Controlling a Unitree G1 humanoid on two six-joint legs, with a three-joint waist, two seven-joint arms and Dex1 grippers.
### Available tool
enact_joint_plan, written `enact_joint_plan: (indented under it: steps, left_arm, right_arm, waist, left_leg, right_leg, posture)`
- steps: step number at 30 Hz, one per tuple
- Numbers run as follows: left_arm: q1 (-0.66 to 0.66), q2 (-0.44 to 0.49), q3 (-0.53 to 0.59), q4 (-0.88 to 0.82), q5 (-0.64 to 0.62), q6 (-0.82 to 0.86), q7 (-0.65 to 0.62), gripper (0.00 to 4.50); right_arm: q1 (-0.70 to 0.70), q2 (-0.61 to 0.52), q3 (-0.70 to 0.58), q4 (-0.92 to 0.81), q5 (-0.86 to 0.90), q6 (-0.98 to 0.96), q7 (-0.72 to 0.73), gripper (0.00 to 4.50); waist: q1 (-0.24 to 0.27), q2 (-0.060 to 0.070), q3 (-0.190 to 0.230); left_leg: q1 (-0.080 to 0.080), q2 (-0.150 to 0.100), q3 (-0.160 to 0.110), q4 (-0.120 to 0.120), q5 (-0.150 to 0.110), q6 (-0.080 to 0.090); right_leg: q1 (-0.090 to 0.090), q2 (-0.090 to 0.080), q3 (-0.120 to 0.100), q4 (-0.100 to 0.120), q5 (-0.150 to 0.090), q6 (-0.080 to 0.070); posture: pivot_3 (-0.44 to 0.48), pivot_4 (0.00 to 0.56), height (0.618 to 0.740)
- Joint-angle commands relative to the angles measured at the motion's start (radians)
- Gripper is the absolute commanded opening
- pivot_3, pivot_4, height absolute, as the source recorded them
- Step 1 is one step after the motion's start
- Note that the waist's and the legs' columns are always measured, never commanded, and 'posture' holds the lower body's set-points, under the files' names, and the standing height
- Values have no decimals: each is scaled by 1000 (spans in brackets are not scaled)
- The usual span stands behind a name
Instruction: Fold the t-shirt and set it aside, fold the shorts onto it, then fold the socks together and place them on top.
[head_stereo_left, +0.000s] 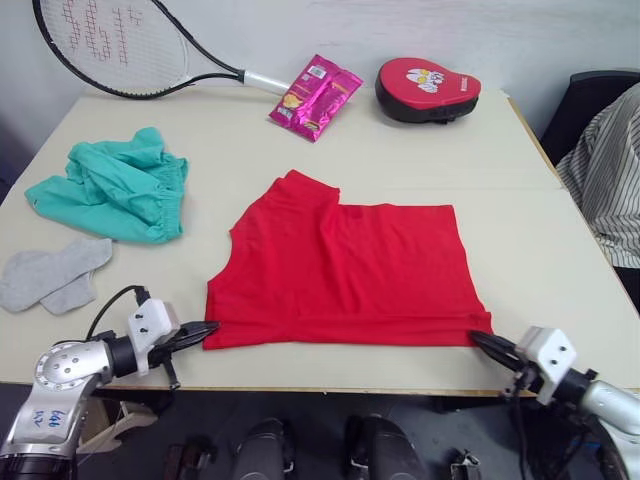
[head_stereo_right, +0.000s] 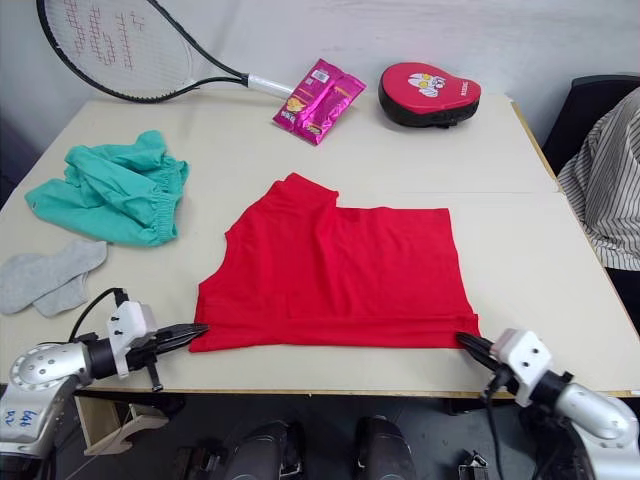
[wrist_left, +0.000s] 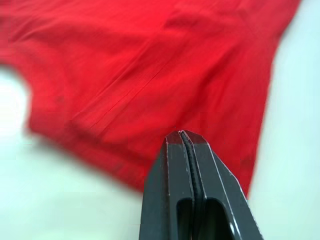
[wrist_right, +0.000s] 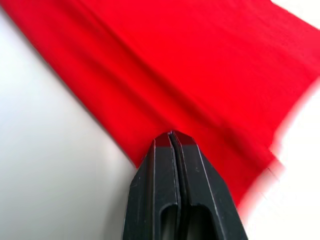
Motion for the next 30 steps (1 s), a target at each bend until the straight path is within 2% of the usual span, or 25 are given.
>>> enact_joint_plan:
  steps: [1,4,8,9,14,21,29,30]
  left_arm:
    - [24,46,61,-40,-64,26,-64,0]
    - [51,77,92,-72,-88,24,-109,520]
    - [89,113,106,-153,-68,-4,-138,1738]
    - [91,115,105,-163,-59,-25,-143,2010]
    - [102,116,95,-205,-61,-17,-152,2010]
    - [47,94,3,-145,86,-105,-105,2010]
    - [11,82,-55,-105,137,-91,-60,2010]
    - [12,84,-59,-102,140,-89,-58,2034]
  right_arm:
    - [42,-48,-92,-10,85,36,72,176]
    - [61,-96,-117,-19,79,21,129,870]
    - [30,-162,-93,-2,28,-37,199,2198]
    - [6,-180,-75,1,15,-40,216,2217]
    - [-77,-214,-15,-1,-8,-15,249,2217]
    - [-151,-238,34,15,-37,0,289,2217]
    - [-230,-259,87,128,-93,-45,328,2217]
    - [-237,-260,92,142,-99,-41,327,2037]
  waist:
    - [0,0,0]
    - [-5,1,0]
    - [-5,1,0]
    - [-5,2,1]
    - [-2,2,1]
    - [1,3,1]
    - [-2,3,2]
    - [-3,3,2]
  left_leg:
    - [0,0,0,0,0,0]
    - [0,0,0,-1,0,0]
    - [0,0,0,-1,0,-1]
    - [0,0,0,-1,0,-1]
    - [-1,0,1,-1,0,0]
    - [-1,-1,1,-3,0,0]
    - [-1,0,1,-2,0,0]
    - [-1,0,1,-2,0,0]
  right_leg:
    - [0,0,0,0,0,0]
    - [-1,0,0,-1,0,0]
    - [0,0,0,-1,0,0]
    - [0,0,0,-2,0,0]
    - [-1,0,0,-3,0,0]
    - [-1,0,-1,-3,0,0]
    - [0,0,-1,-3,0,1]
    - [0,0,-1,-3,0,1]
  posture:
    - [0,150,740]
    - [0,150,740]
    - [0,150,740]
    - [0,150,740]
    - [0,150,740]
    - [0,150,740]
    - [0,150,740]
    - [0,150,740]
